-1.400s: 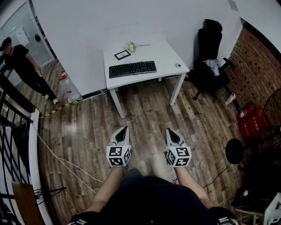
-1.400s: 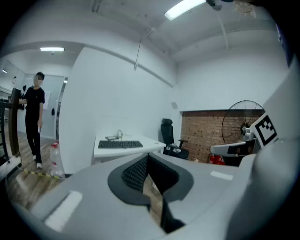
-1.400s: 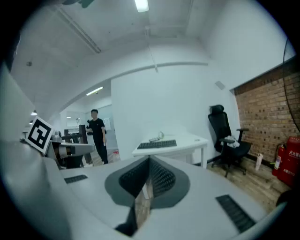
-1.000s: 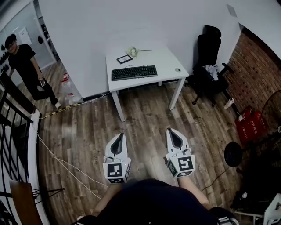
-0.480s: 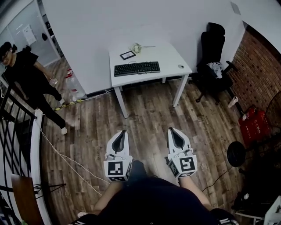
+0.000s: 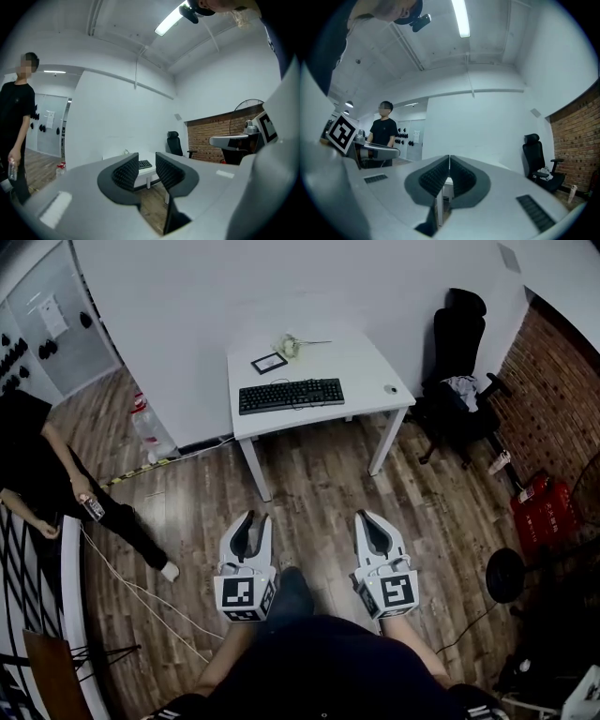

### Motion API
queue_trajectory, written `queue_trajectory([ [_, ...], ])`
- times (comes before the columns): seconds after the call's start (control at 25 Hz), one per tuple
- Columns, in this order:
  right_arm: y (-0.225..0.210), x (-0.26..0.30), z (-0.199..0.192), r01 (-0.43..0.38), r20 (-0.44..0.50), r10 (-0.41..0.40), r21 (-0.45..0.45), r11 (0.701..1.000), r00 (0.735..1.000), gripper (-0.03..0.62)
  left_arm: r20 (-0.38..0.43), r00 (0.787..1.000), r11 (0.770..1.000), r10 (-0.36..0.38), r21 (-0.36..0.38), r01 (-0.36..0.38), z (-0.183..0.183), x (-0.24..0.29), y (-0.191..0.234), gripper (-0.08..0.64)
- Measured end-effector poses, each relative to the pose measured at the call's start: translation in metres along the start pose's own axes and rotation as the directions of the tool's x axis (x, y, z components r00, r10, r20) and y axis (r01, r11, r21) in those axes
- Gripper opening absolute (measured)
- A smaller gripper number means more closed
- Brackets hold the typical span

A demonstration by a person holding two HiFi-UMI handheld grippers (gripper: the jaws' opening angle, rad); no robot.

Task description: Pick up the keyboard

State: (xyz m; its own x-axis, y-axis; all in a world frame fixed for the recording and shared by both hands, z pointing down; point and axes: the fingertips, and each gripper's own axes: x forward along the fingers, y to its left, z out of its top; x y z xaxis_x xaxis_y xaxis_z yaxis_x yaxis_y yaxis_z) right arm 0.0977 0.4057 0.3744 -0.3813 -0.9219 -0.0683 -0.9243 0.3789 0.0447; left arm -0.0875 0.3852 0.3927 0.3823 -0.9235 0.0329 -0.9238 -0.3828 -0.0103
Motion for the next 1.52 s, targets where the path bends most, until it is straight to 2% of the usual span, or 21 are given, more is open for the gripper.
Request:
queue_trajectory([
  [0.32, -0.015, 0.129, -0.006, -0.012, -0.027, 0.012, -0.026, 1.0, 1.0, 0.012, 0.001, 1.0, 1.0, -0.009, 0.009, 0.009, 0.009, 0.103, 0.076, 0.138],
  [0.52, -0.026, 0.206, -0.015, -0.012, -0.062, 0.01, -0.032, 0.999, 0.998, 0.012, 0.003, 1.0, 1.0, -0.01, -0.011, 0.01, 0.011, 0.165, 0.126, 0.149],
  [0.76, -0.049, 0.279, -0.028, 0.016, -0.066, -0.019, -0.054, 0.998, 0.998, 0.012, -0.006, 1.0, 1.0, -0.027, 0.002, 0.027, 0.01, 0.233, 0.171, 0.158],
  [1.04, -0.062, 0.329, -0.036, 0.016, -0.073, -0.021, -0.061, 0.998, 0.997, 0.012, -0.007, 1.0, 1.0, -0.027, -0.01, 0.027, 0.006, 0.284, 0.202, 0.179],
  [1.52, -0.098, 0.402, -0.063, -0.006, -0.1, 0.004, -0.019, 1.0, 0.995, 0.012, -0.099, 0.995, 0.996, -0.019, -0.09, 0.01, -0.03, 0.358, 0.231, 0.196],
])
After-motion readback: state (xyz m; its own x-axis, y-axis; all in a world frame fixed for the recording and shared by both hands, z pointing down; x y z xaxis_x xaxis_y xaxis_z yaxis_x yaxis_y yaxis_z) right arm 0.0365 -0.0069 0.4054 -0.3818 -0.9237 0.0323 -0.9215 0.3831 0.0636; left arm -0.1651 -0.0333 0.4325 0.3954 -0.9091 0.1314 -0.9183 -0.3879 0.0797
